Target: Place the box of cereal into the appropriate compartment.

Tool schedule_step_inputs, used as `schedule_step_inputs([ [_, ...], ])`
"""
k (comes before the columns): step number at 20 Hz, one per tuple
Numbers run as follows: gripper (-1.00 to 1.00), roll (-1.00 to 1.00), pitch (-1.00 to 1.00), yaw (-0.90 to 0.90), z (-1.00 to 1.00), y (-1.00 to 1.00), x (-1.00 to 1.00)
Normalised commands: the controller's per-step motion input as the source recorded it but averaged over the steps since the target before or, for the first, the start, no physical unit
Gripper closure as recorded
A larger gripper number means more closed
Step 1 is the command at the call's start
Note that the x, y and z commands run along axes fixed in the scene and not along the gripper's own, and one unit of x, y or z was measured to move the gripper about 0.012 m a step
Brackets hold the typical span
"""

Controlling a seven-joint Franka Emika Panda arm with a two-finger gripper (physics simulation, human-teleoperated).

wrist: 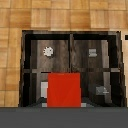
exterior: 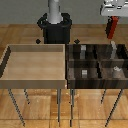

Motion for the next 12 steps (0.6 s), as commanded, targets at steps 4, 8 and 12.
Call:
schedule_step_inputs([
  [4, 1.00, 0.00, 0.00, 0.00, -0.25, 0.25, 0.00],
  [8, 1.00, 0.00, 0.00, 0.00, -0.25, 0.00, 0.00],
  [12, 1.00, 0.00, 0.00, 0.00, -0.25, 0.75, 0.00],
])
